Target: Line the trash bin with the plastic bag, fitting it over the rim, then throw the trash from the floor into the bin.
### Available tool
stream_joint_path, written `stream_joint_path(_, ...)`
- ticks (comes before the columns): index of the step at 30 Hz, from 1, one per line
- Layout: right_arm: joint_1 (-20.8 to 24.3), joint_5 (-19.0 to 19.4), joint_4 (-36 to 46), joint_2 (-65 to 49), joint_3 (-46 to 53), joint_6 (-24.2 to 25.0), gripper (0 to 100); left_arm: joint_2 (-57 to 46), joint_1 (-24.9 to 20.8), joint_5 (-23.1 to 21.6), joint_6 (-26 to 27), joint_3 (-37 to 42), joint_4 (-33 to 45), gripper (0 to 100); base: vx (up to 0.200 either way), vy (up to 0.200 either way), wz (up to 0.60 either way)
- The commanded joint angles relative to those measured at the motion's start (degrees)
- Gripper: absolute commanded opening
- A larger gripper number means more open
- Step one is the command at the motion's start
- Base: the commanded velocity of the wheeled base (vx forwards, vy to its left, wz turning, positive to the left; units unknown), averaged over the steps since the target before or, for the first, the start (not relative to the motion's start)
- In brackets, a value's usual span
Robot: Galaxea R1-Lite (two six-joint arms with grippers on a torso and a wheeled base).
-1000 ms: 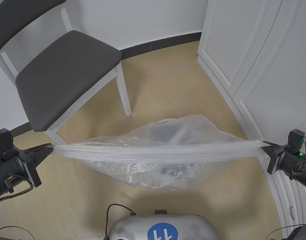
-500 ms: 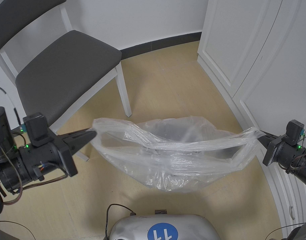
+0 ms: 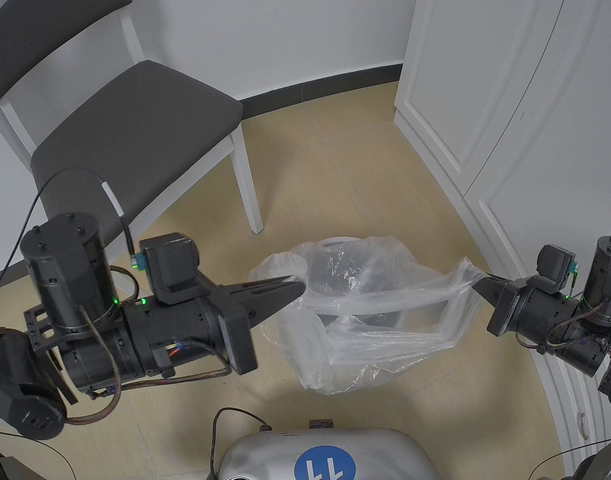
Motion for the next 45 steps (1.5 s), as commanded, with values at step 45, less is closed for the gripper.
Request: stream_joint_path(45,-9.91,2.07,-36.58,37.34,-5.56,21.43,0,40.18,9.12,0.29,-9.57,-30.09,-18.96,0,0.000,0.000,0.00)
